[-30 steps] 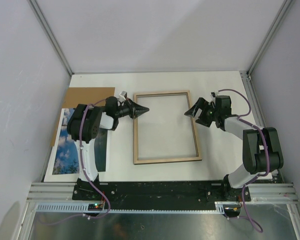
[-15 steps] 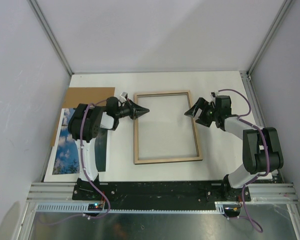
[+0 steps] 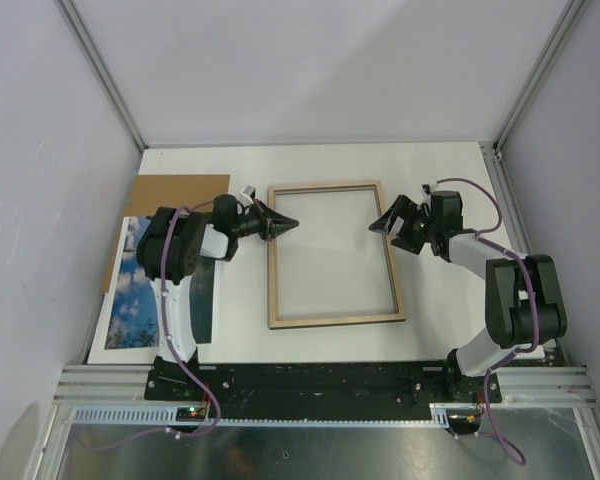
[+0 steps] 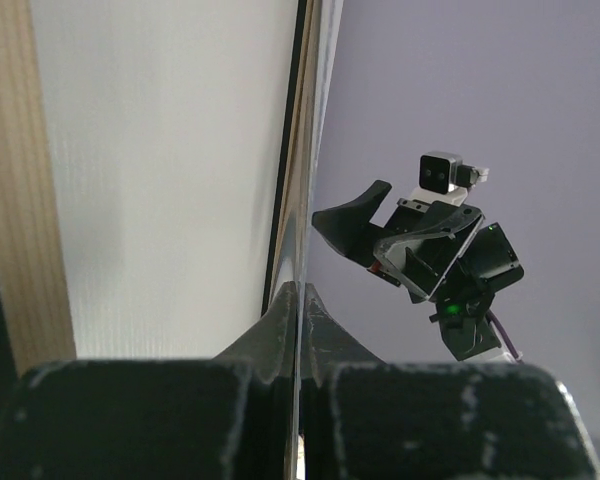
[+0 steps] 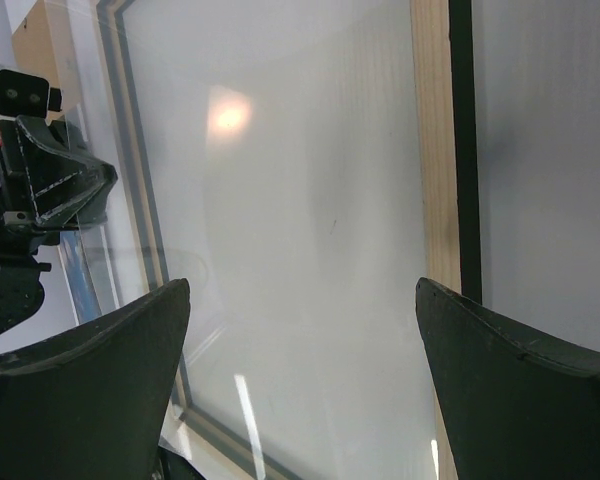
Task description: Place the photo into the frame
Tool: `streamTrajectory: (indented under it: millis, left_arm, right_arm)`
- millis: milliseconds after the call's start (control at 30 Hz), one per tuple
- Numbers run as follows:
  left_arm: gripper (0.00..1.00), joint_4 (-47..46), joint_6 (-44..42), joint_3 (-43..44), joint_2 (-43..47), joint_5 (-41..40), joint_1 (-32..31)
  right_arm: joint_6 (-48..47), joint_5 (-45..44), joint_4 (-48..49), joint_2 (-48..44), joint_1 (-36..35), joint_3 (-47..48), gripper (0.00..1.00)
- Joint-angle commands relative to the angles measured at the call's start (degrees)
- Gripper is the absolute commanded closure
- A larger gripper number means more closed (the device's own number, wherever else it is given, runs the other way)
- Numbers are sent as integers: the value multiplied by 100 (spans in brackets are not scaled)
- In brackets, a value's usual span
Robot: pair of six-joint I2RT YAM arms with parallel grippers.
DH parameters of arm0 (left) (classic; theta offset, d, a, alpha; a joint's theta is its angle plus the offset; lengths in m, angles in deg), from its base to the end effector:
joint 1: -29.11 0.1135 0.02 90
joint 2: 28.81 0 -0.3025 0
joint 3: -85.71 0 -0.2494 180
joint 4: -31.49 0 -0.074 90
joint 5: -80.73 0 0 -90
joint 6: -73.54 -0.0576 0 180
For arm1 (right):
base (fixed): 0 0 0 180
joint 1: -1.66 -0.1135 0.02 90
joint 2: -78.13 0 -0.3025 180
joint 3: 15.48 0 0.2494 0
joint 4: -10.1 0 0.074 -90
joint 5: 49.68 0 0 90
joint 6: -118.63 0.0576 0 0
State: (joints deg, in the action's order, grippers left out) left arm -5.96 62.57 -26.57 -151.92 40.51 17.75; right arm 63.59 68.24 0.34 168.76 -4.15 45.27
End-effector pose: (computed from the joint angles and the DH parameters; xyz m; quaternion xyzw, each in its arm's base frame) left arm 0.4155 -0.1283 0.1274 -0.2028 0.7472 -0.6184 0.1345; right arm 0.3313 0.0608 0.2121 0.1217 0.8758 0.3485 0.3110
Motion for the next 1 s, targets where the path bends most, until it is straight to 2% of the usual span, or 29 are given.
streamTrajectory:
  millis: [0,567,967]
  left_arm:
    - [100,98,-213,155,-56,162,-67]
    - [100,605,-447,516,-136,258,-69]
    - [100,1426,-885,869,-118,195,-106]
  right_arm:
    - [-20,36,124,-81,8,-9,1]
    - [-31,13,123,-99,0,-15,1]
    - [-35,4,102,-123,23,-17,1]
